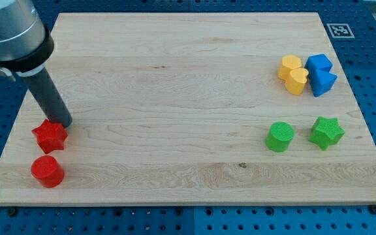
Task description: Push the red star into the red circle
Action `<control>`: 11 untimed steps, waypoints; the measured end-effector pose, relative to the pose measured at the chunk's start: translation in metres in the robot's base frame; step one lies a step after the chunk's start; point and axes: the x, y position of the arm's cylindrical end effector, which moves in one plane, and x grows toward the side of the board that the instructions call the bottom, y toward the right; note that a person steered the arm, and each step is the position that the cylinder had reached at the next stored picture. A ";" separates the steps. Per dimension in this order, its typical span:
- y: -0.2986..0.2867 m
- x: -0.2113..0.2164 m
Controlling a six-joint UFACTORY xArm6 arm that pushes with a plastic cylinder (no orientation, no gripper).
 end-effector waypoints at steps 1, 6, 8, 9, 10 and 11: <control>0.000 0.010; -0.050 0.007; -0.039 0.026; -0.032 0.034; -0.022 0.034; -0.022 0.029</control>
